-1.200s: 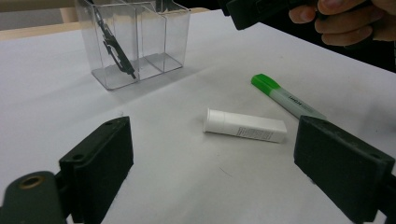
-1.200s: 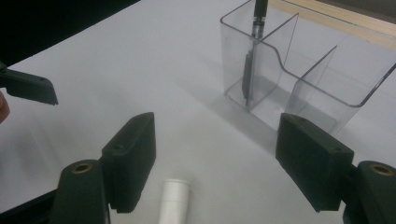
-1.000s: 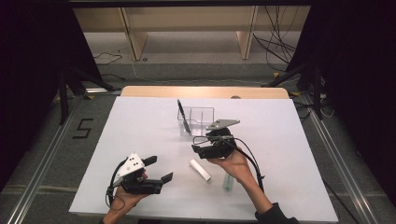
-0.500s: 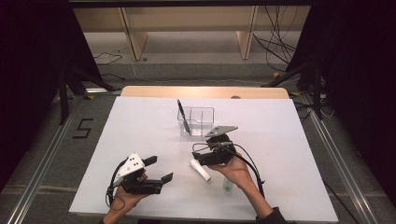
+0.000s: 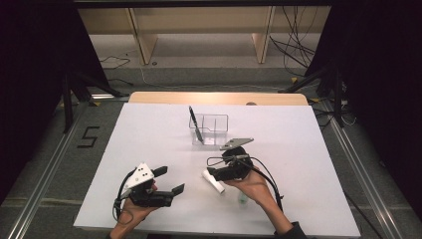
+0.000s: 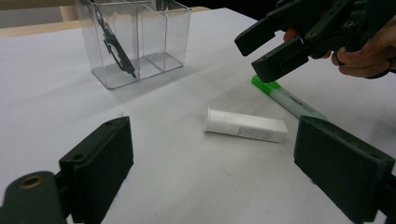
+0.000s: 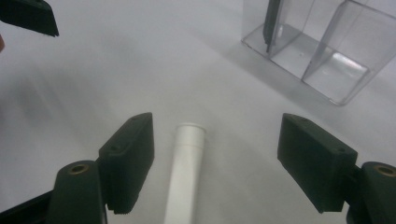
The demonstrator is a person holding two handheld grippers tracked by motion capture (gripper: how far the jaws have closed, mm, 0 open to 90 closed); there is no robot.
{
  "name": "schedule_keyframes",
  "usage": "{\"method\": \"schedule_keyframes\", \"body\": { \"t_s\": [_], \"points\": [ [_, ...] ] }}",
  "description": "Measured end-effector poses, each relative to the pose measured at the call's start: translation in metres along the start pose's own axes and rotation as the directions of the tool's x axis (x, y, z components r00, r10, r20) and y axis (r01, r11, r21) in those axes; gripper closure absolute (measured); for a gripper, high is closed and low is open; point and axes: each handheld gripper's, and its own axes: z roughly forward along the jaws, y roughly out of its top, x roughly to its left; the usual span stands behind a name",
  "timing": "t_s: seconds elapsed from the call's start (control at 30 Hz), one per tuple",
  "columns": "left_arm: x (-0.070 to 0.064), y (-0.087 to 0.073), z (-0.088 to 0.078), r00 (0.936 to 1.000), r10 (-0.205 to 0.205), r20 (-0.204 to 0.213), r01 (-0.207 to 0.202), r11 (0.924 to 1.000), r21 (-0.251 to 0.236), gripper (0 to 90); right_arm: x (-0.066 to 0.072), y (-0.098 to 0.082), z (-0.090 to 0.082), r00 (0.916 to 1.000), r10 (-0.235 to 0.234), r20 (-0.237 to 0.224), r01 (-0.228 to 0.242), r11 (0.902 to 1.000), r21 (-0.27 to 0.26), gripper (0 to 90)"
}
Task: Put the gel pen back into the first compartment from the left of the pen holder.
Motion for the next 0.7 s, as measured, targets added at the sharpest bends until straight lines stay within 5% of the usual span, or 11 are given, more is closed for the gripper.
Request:
{"method": "schedule_keyframes", "body": {
  "t_s": [0.7],
  "points": [
    [0.001, 0.0, 0.0, 1.0, -0.005, -0.002, 0.005, 1.0, 0.001, 11.6, -0.011, -0.024, -0.017, 0.9995, 0.03, 0.01, -0.03, 0.9992, 0.024, 27.9]
  ]
}}
